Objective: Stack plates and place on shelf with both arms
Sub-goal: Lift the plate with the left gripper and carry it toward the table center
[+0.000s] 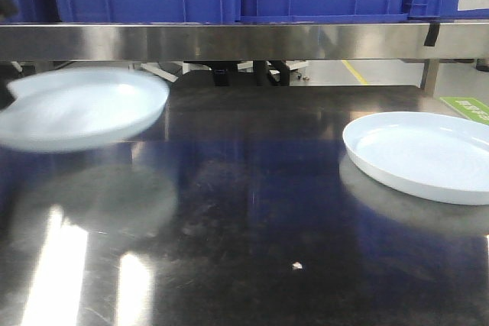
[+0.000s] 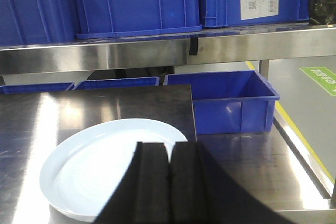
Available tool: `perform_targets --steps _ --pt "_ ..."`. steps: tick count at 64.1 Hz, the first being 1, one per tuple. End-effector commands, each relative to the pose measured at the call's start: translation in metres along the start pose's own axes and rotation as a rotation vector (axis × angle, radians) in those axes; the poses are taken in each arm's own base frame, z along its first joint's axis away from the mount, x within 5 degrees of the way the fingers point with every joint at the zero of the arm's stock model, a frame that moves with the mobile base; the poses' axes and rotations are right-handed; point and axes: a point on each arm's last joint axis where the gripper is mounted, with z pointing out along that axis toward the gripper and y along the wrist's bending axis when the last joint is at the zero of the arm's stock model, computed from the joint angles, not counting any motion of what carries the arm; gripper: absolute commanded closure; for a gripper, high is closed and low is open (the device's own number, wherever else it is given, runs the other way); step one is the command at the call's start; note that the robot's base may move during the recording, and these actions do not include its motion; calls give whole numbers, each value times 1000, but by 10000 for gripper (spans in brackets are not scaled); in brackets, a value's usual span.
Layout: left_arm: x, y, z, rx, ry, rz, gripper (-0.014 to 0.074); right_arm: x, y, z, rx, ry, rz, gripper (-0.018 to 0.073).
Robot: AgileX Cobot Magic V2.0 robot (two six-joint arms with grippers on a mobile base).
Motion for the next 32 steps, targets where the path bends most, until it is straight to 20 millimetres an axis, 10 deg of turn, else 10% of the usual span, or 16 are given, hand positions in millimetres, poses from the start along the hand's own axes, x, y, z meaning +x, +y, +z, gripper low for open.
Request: perform_targets --steps 1,32 --pt "-4 -36 -26 175 -72 35 515 -9 0 -2 -3 -108 -14 503" --pt "1 -138 36 222 -101 242 516 -9 0 -2 -3 -108 -14 503"
